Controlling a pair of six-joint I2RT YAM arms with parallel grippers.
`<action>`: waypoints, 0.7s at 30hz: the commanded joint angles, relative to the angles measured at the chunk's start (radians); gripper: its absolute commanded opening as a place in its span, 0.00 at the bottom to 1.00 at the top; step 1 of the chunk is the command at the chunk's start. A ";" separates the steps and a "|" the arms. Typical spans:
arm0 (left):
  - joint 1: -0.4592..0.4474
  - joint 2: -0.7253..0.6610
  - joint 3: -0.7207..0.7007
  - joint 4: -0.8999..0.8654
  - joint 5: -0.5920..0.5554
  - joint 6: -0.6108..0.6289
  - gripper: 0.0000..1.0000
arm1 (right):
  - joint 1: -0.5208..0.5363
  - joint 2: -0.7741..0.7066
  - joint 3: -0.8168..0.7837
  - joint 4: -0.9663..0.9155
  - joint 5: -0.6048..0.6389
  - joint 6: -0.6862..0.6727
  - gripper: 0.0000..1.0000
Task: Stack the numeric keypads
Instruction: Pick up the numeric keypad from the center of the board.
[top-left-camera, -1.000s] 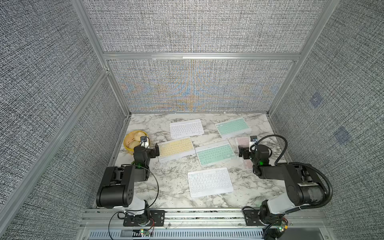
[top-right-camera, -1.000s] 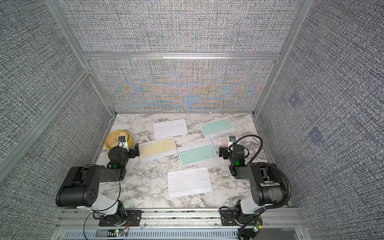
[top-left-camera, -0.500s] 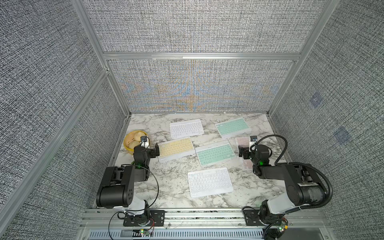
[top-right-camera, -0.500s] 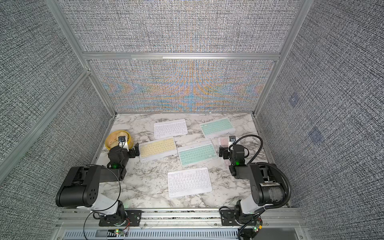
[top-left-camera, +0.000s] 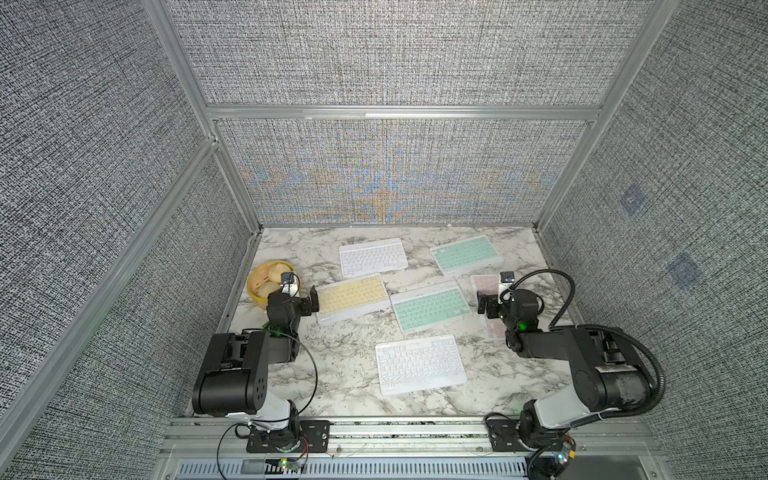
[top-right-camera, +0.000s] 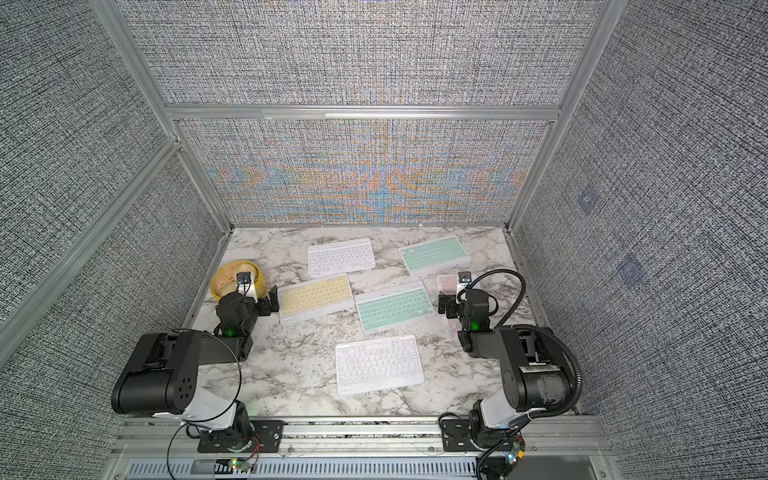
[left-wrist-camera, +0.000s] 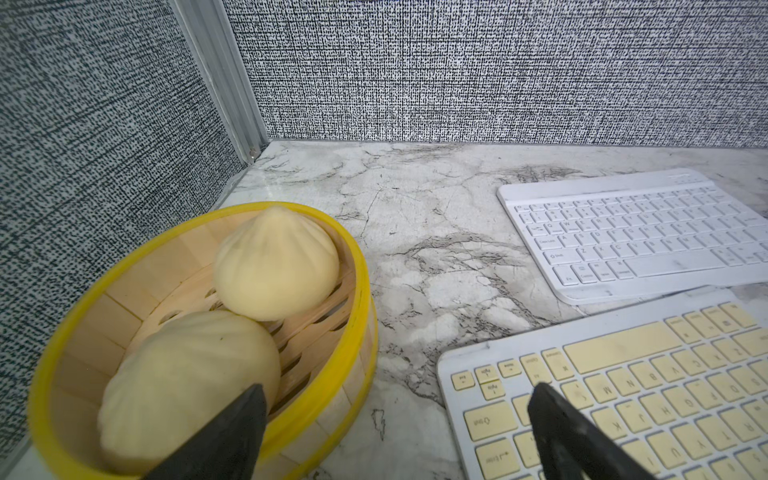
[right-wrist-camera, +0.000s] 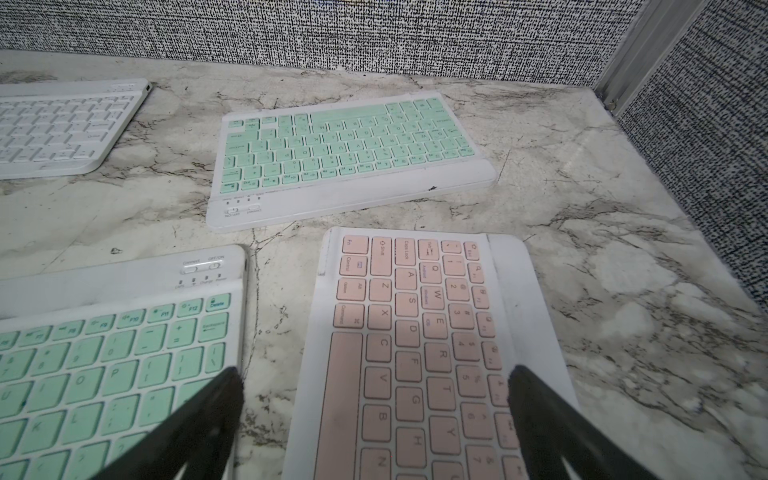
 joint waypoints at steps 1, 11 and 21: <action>0.002 -0.004 -0.003 0.032 0.001 0.003 0.98 | -0.002 -0.005 -0.001 0.049 0.002 -0.003 0.99; -0.002 -0.357 0.064 -0.324 0.040 -0.002 0.99 | 0.126 -0.335 0.311 -0.606 0.016 -0.028 0.99; -0.020 -0.501 0.480 -1.024 0.138 -0.742 0.99 | 0.378 -0.267 0.804 -1.160 -0.021 0.470 0.99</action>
